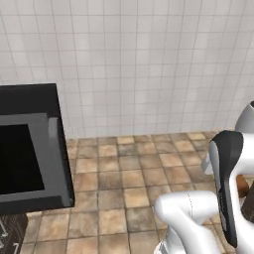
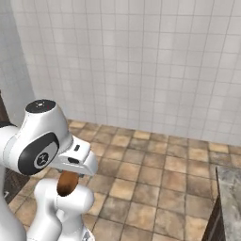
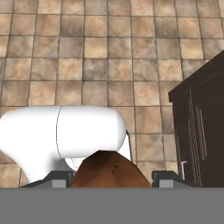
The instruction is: Pick the potato from the counter and place it in the microwave. Then turn on the microwave.
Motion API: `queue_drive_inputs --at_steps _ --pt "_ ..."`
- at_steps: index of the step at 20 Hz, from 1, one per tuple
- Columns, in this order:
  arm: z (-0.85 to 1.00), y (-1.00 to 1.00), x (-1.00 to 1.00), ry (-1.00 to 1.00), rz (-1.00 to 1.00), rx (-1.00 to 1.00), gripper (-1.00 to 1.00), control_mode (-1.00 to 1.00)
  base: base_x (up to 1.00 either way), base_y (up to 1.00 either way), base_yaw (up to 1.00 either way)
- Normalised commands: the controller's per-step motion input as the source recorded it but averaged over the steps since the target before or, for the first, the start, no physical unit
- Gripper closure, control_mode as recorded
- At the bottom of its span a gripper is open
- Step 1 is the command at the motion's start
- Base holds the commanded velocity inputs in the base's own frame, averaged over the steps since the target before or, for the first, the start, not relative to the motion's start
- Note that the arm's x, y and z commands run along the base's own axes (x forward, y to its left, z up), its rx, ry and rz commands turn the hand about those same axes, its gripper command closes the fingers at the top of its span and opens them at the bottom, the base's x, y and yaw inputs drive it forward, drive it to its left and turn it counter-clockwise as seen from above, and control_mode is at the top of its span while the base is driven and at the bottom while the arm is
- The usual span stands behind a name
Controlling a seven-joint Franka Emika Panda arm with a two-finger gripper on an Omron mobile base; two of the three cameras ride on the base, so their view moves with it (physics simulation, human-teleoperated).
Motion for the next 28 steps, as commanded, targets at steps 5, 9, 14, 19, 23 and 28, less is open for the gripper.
queue_drive_inputs --at_steps 5,9,14,19,23,28 --pt "0.00 0.00 0.00 0.00 0.00 0.00 1.00 1.00 0.85 -0.16 0.00" --pt "0.00 0.00 0.00 0.00 0.00 0.00 1.00 1.00 0.85 -0.19 0.00" --pt "0.00 0.00 0.00 0.00 0.00 0.00 1.00 1.00 0.80 -0.28 0.02" --pt "0.00 0.00 0.00 0.00 0.00 0.00 1.00 1.00 0.58 -0.39 0.29" --pt "0.00 0.00 0.00 0.00 0.00 0.00 1.00 1.00 0.62 -0.14 0.48" --pt "0.00 0.00 0.00 0.00 0.00 0.00 1.00 1.00 0.59 -0.12 0.50"
